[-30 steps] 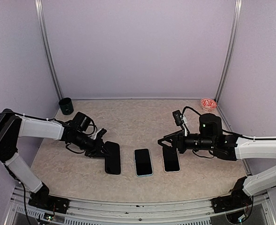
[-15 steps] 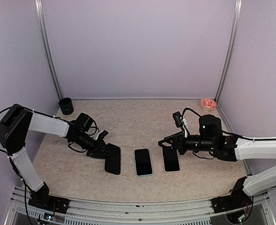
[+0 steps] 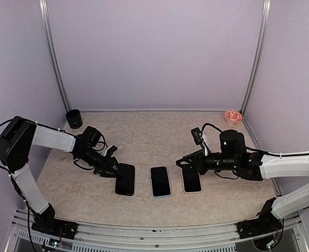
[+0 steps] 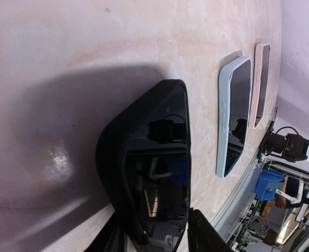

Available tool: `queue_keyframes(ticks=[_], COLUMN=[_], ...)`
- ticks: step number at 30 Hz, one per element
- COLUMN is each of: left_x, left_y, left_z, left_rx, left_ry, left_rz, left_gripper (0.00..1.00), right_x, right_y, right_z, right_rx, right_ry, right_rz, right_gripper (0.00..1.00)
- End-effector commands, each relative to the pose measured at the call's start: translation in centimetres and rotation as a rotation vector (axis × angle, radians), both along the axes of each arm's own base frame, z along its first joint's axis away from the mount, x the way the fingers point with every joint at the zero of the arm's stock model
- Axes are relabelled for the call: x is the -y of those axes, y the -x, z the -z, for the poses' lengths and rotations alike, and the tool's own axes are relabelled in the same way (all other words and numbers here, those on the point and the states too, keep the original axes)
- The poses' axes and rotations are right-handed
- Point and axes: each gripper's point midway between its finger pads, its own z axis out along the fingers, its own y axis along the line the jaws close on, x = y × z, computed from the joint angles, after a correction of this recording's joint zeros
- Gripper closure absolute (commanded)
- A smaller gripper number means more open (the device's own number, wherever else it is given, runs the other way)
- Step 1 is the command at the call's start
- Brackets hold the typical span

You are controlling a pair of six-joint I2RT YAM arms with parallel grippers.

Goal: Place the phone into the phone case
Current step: Place the phone with the phone case at the center of the board, then reset both arms

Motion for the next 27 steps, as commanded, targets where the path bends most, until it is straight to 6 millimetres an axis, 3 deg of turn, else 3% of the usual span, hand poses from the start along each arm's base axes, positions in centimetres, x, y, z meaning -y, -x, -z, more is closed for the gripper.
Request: queue_keyframes(ticks=[1,13,18,23,27], left_x=[-0.6,-2.8,-2.7,-3.2,-3.7], left_y=[-1.4,-3.4,-5.6,-7.4,-8.4], left_z=[-1.5,-3.7,-7.4,-11.8,-14.9], left_rx=[0.071,0.156,0.318,0.534,0.689], left_ry=[0.0,-0.033,0.001,0.046,0.096], left_rz=[-0.008,-0.095,-0.149,-0.229,-0.291], left_gripper=[0.61,0.48,0.32,0.18,0.02], right_x=[-0.1,0.6,2.1,4.1,5.4], right_y=[-0.3,-1.4,-3.0,-4.5,-5.4], right_z=[0.1,0.4,-0.1,-1.0,-2.1], right_rx=[0.006,0.018,0.04,0.118,0.18], right_ry=[-0.002,0.044,0.077,0.115,0.13], right_rz=[0.003,0.057,0.127,0.21,0.259], right_gripper=[0.41,0.39,0.34,0.18,0.08])
